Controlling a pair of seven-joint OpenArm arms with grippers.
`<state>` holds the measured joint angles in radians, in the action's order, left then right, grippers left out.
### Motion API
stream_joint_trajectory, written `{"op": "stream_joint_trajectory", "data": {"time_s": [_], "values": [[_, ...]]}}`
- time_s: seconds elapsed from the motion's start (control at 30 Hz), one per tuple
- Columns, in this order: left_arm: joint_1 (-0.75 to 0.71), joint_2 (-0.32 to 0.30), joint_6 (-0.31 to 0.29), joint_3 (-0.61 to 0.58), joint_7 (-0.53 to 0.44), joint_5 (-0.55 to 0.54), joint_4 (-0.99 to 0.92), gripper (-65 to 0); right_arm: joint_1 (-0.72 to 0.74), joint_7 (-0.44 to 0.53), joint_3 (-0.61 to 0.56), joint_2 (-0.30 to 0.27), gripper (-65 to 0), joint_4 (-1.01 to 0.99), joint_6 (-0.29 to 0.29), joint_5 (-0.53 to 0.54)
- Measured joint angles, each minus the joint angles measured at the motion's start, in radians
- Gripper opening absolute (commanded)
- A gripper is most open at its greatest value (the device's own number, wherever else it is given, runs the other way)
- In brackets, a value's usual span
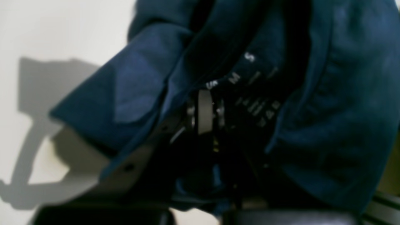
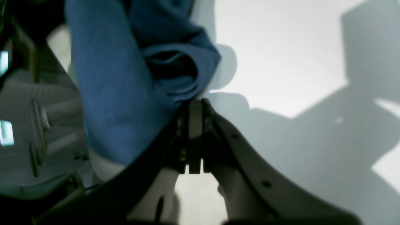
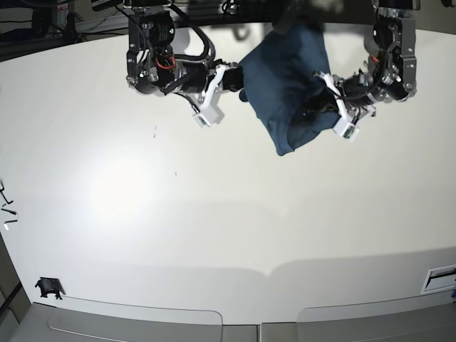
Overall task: Fold the T-shirt properly
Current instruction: 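Grasp the bundle with both grippers and lift it off the table, then release the left gripper and lower the bundle with the right gripper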
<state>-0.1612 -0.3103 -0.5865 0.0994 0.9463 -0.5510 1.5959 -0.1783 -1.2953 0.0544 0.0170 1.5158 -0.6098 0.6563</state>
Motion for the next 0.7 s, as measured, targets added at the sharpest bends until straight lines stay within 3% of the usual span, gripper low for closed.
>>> {"op": "stream_joint_trajectory", "data": {"time_s": [0.1,0.2,0.3,0.47,0.53,0.6,0.7], "values": [[0.034,-0.002,0.001,0.0,0.005,-0.011,0.0,-65.0,0.001,-0.011,0.0,0.0,-65.0,0.013,0.0,-0.007],[0.057,-0.022,0.003,0.0,0.007,-0.116,0.011,-65.0,-0.002,-0.037,-0.002,0.002,-65.0,0.071,0.002,-0.051],[0.07,-0.057,0.003,0.002,0.008,-0.144,0.065,-65.0,-0.002,-0.031,0.0,-0.003,-65.0,0.16,0.005,-0.057],[0.068,-0.084,-0.001,0.063,0.021,-0.148,0.176,-65.0,0.006,0.104,-0.001,0.002,-65.0,0.306,0.002,-0.047],[0.068,-0.086,-0.001,0.117,0.022,-0.146,0.187,-65.0,0.006,0.132,0.0,0.014,-65.0,0.355,-0.007,-0.007],[0.065,-0.086,-0.002,0.178,0.025,-0.137,0.187,-65.0,0.006,0.12,-0.001,0.032,-65.0,0.378,-0.073,0.074],[0.058,-0.086,-0.001,0.282,0.019,-0.14,0.187,-65.0,0.006,0.069,-0.035,0.078,-65.0,0.378,-0.08,0.126]]}}
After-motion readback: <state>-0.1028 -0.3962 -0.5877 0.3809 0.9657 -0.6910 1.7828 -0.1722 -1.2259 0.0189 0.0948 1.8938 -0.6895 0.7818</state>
